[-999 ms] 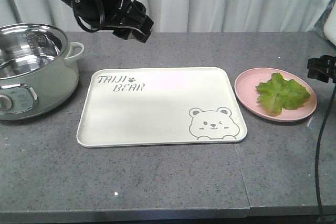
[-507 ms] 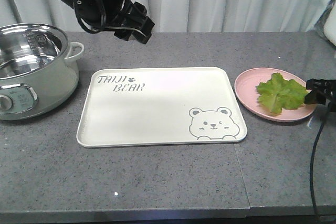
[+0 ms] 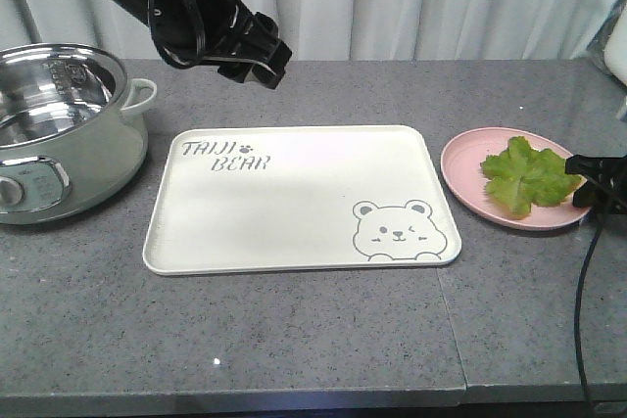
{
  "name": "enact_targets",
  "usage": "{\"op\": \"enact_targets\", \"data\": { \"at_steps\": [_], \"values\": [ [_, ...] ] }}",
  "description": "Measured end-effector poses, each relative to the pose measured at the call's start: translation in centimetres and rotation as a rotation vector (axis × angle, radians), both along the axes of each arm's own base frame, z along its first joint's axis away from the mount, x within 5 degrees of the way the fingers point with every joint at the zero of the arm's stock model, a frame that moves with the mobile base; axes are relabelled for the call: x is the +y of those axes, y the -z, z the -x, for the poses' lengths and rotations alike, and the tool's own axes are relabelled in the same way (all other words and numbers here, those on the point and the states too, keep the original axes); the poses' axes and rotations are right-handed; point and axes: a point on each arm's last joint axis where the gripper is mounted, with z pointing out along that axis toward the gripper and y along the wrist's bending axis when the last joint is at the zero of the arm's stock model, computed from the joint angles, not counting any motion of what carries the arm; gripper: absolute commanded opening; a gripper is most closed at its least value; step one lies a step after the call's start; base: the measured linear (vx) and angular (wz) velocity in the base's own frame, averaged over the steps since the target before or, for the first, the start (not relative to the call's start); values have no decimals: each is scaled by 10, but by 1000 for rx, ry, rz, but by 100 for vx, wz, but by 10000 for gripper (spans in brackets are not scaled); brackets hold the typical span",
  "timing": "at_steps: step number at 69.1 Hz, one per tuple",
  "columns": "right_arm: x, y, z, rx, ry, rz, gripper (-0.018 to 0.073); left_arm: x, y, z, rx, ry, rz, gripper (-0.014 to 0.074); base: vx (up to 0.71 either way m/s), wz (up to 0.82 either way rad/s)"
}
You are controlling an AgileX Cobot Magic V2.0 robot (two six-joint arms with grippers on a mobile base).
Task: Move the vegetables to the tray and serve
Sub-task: 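Open the right gripper to release the leaf onto the plate, then grip the pink plate rim with the right gripper and lift it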
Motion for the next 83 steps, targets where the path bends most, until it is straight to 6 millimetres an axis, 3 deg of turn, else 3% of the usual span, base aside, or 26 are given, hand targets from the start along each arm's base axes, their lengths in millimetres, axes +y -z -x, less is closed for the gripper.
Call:
{"op": "enact_targets", "data": {
  "at_steps": [4, 27, 46, 59, 72, 83],
  "values": [
    [0, 0, 0, -1, 2, -4, -16, 0, 0, 0, 0, 0, 0, 444, 0, 0],
    [2, -5, -1, -24, 29, -38, -8, 0, 0, 0, 0, 0, -1, 444, 0, 0],
    [4, -51, 7, -165, 40, 10, -6, 0, 0, 0, 0, 0, -1, 444, 0, 0],
    [16, -77, 9, -246, -8, -87, -6, 1, 0, -1, -8, -7, -15, 444, 0, 0],
    [49, -106, -4, -347, -132, -213, -2, 3, 0, -1, -7, -28, -17, 444, 0, 0],
    [108, -120, -18, -391, -285, -234, -2, 3, 0, -2, -12, -36, -26, 444, 0, 0]
  ]
}}
